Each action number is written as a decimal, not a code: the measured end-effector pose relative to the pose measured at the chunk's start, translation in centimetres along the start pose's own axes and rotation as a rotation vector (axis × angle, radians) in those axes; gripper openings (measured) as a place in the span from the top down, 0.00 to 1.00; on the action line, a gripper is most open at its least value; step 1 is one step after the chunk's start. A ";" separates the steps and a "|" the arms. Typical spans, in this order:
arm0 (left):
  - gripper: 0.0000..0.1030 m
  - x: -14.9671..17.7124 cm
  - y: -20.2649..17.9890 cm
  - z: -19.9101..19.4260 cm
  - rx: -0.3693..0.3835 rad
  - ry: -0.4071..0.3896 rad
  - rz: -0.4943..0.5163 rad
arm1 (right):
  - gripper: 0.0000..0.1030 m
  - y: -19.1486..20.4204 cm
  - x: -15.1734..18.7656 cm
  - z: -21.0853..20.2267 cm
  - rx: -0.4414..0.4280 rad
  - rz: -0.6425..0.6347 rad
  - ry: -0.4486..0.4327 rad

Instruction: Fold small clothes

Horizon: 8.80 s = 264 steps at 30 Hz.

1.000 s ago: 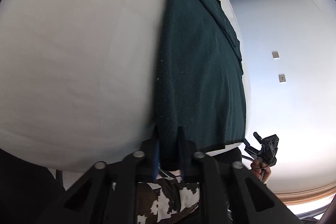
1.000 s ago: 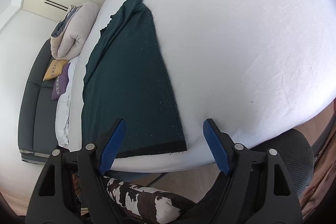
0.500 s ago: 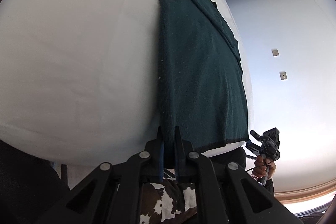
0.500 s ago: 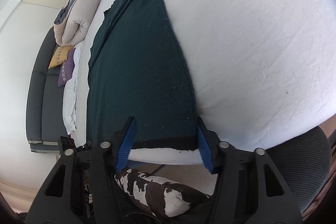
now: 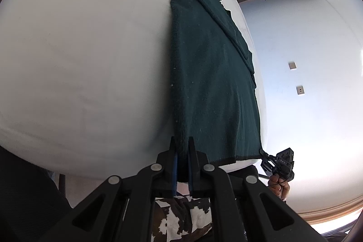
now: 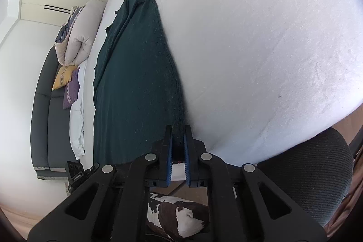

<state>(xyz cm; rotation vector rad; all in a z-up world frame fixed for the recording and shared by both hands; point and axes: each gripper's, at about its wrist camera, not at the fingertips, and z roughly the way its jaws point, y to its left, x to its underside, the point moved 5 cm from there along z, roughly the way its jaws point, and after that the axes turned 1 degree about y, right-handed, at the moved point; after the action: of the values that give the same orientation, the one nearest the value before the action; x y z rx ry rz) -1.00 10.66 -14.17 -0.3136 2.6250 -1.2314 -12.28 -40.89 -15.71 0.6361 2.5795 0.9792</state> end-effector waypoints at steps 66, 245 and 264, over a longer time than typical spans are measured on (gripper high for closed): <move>0.30 -36.8 -1.7 7.2 0.051 -0.390 -0.214 | 0.77 16.5 -43.4 20.0 0.135 -0.028 -0.276; 0.19 -26.5 -3.1 11.1 -0.049 -0.097 0.004 | 0.34 28.1 -23.1 21.1 -0.259 -0.292 -0.142; 0.87 -26.3 -2.3 11.0 0.129 -0.087 -0.083 | 0.34 37.3 -25.5 39.0 -0.257 -0.281 0.241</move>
<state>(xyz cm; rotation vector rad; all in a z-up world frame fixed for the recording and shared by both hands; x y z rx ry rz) 27.43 8.74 -16.30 -0.4458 2.4683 -1.3738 37.18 -7.51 -15.00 0.0896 2.5819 1.3242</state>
